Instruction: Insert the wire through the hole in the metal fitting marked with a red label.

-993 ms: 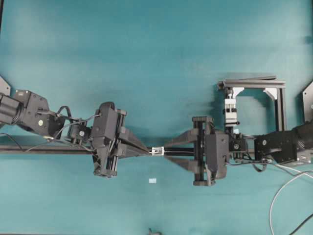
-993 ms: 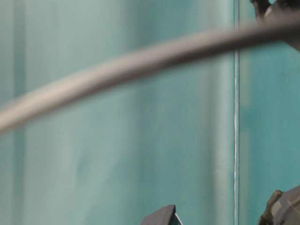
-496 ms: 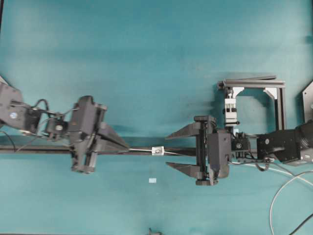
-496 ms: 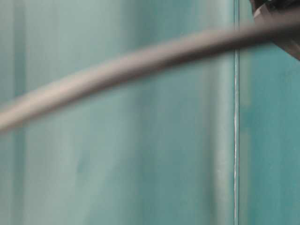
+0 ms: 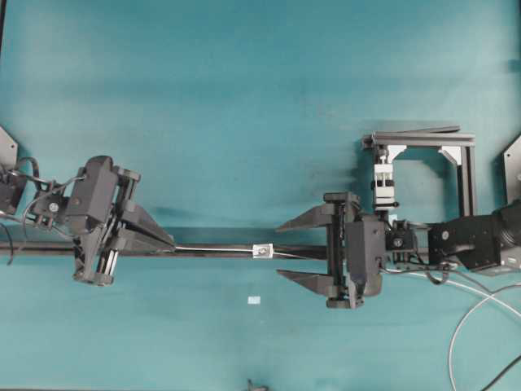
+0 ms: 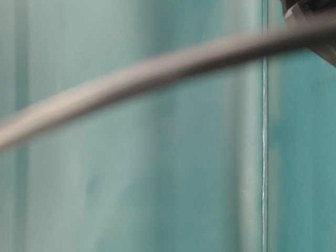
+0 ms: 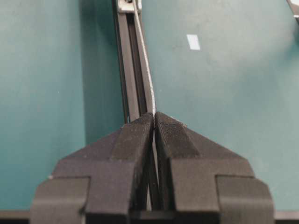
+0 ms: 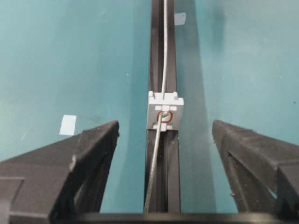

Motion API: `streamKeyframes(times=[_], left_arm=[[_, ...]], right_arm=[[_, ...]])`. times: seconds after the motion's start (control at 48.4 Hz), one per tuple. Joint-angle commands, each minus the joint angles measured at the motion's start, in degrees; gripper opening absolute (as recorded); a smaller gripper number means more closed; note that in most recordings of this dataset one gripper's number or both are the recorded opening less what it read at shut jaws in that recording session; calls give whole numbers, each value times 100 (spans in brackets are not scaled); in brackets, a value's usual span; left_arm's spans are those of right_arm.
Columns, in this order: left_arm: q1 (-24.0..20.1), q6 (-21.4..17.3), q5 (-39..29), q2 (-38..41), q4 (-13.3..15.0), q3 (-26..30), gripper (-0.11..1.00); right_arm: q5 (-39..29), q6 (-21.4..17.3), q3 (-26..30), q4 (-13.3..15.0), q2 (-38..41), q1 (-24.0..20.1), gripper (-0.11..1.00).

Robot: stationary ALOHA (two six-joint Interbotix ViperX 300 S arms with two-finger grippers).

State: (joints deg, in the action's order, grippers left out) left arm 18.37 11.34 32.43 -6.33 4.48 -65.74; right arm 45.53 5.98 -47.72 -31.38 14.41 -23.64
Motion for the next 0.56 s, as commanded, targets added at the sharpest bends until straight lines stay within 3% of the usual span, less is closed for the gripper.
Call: streamKeyframes(times=[0.0,0.372,0.538], left_arm=[[35,-9,9,-62,-62,53,-10],[35,-26,-193,53,-79,132,-10],[9,-18,-193,53,-79,114,6]], right_arm=[[26,0,79,18,-193,-9,89],[26,0,88,18,-193,-18,89],[26,0,88,18,-202,-18,89]])
